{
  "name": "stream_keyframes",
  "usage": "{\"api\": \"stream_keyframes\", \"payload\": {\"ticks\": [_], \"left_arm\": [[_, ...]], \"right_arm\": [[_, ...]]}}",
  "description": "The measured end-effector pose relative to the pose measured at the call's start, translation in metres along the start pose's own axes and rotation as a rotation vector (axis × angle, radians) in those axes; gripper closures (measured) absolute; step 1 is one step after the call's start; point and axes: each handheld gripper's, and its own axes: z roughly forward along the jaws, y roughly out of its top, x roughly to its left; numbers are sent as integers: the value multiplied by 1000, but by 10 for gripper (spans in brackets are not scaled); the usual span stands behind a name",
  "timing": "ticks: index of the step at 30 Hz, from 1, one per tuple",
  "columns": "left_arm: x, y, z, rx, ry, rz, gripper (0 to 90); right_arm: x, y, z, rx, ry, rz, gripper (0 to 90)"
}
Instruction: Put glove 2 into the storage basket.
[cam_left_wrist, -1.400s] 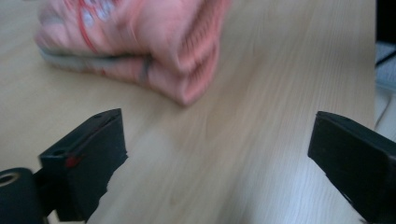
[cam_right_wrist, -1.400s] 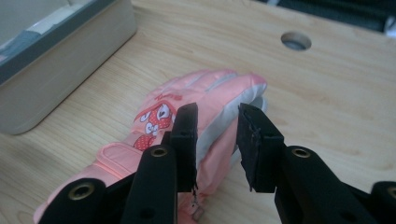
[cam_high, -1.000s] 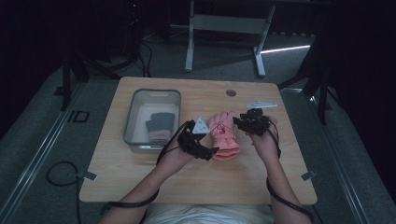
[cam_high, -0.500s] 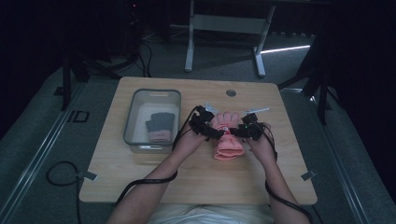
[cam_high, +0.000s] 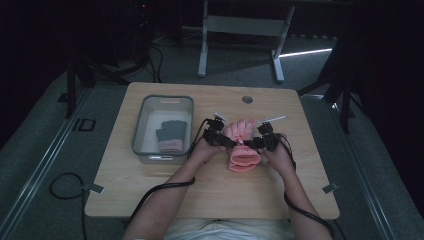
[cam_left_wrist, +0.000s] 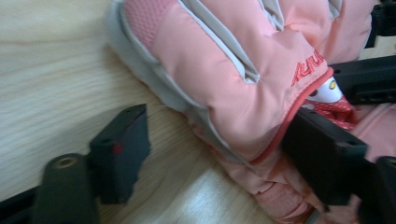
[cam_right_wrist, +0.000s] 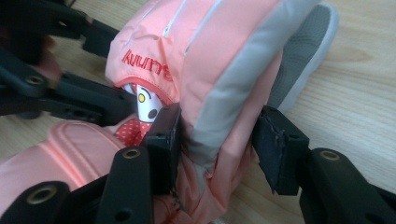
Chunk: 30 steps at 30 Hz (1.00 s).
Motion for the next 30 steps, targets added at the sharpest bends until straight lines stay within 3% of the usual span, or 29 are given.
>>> {"api": "stream_keyframes", "payload": {"ticks": [1, 3, 7, 12, 18, 24, 30], "left_arm": [[0, 0, 0, 0, -21, 6, 450], [-2, 1, -1, -1, -31, 26, 556], [-17, 3, -5, -7, 27, 70, 730], [-37, 8, -9, 8, 77, 137, 769], [-51, 13, -18, -12, 94, 164, 775], [-67, 24, -41, -34, 142, 215, 776], [-72, 31, -64, -60, 165, 226, 777]], "right_arm": [[0, 0, 1, -1, 4, -7, 569], [1, 0, 1, 0, 5, -7, 601], [4, -1, -1, -21, 1, -6, 653], [0, -8, -9, -66, 27, 21, 676], [-1, -10, -24, -100, 30, 25, 681], [7, 0, -42, -152, 27, 9, 683], [19, 16, -54, -182, 41, -11, 683]]}}
